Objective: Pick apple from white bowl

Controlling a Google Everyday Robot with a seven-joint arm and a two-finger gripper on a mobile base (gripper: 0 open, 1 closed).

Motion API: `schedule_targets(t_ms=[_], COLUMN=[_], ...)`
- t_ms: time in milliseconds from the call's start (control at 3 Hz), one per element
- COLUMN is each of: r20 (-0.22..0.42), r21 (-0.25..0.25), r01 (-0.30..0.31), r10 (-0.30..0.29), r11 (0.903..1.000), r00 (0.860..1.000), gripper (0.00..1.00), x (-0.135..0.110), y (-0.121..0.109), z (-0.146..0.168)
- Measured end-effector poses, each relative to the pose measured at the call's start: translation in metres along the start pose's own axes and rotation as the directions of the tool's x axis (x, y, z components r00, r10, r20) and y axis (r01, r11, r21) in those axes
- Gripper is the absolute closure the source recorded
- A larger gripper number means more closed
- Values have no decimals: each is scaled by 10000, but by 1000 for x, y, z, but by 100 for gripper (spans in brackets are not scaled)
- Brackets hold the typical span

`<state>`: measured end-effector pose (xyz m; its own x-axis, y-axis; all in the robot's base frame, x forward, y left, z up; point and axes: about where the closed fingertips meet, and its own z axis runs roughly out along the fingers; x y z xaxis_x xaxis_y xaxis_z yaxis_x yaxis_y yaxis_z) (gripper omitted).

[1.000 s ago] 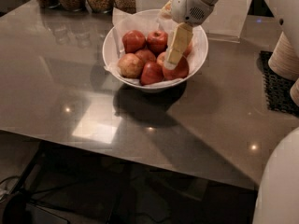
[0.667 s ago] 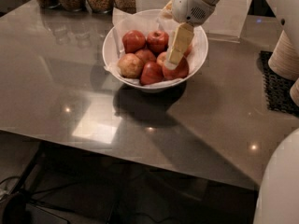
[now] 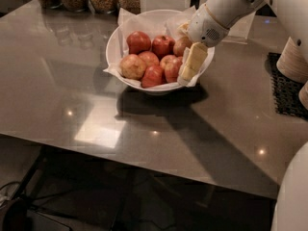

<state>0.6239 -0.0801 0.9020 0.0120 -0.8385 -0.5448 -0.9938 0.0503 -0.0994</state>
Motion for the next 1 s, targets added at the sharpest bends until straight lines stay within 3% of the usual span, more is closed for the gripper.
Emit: schedule_targets(t_ms=[333,1000], r20=[0,0], r21=[0,0], r01=[0,0], r10=[0,0], r11=[10000,10000], r00=[10000,10000], gripper=[0,42], x=[0,0], y=[0,0], z=[0,0])
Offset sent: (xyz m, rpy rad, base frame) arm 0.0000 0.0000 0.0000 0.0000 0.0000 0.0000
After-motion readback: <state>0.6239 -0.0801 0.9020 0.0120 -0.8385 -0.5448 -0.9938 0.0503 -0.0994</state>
